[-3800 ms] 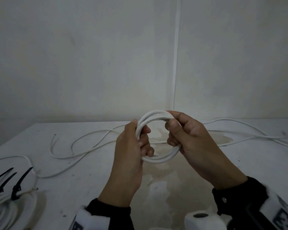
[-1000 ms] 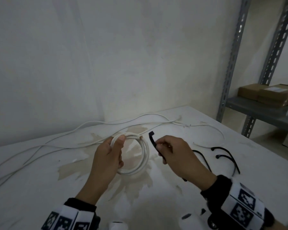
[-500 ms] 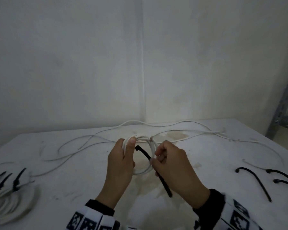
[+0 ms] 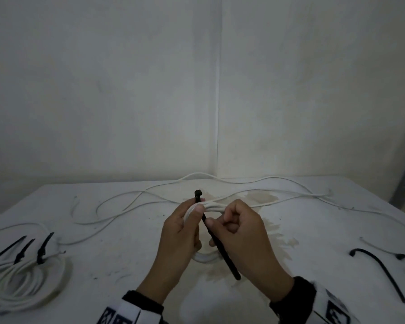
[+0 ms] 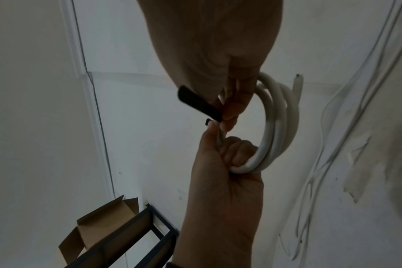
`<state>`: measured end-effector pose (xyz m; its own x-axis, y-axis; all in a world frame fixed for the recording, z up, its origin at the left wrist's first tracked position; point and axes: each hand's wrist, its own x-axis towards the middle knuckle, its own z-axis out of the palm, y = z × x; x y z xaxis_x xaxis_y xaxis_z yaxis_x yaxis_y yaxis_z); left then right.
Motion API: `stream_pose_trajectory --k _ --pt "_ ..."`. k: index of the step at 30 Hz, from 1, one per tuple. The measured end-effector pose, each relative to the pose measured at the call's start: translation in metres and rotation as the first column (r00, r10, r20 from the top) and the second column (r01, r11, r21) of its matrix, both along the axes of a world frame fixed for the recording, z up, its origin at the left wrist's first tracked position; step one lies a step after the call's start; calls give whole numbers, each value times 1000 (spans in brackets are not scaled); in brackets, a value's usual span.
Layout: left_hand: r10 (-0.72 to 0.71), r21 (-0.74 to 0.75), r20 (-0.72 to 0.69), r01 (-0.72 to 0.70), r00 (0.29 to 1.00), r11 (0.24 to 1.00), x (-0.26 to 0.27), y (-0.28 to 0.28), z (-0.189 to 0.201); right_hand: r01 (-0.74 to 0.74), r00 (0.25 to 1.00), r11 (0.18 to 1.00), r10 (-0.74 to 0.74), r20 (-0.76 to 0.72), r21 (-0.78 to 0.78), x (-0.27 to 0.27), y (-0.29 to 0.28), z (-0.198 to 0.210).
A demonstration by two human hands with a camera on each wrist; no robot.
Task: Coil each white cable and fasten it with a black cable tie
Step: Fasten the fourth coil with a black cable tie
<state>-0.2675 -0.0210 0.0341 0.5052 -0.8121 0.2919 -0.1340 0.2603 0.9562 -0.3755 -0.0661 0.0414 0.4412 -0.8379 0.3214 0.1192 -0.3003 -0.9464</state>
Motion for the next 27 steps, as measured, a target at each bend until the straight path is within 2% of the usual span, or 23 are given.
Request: stream_pose_trajectory --k 3,6,10,13,16,19,21,24,27 --pt "-13 -7 -62 12 998 1000 -2 -1 1 -72 997 996 71 -20 -50 -4 -3 -2" --pt "-7 9 -124 8 992 1000 -3 -3 1 -218 972 951 191 -139 -218 -14 -5 -3" --pt "2 12 -147 0 989 1000 -7 -5 0 -272 943 844 137 -303 -463 -22 -8 -4" --pt "-31 -8 -219 30 975 1000 -9 -7 1 -225 966 818 118 -230 -529 -22 -10 -5" --pt "-58 -19 -256 55 965 998 -9 -7 1 -203 979 840 164 -120 -503 -24 -10 -4" --pt "-70 -28 -249 65 966 997 -11 -8 -3 -225 974 895 222 -53 -386 -26 -8 0" --pt "-82 -39 -243 75 966 996 -12 -8 -4 -226 974 912 218 -61 -342 -27 -8 2" --pt "-80 -33 -235 74 969 997 -15 -8 -4 -226 970 923 185 -155 -313 -26 -8 4" --pt "-63 -15 -264 61 963 998 -17 -10 -5 -152 982 952 116 -147 -266 -23 -7 3"
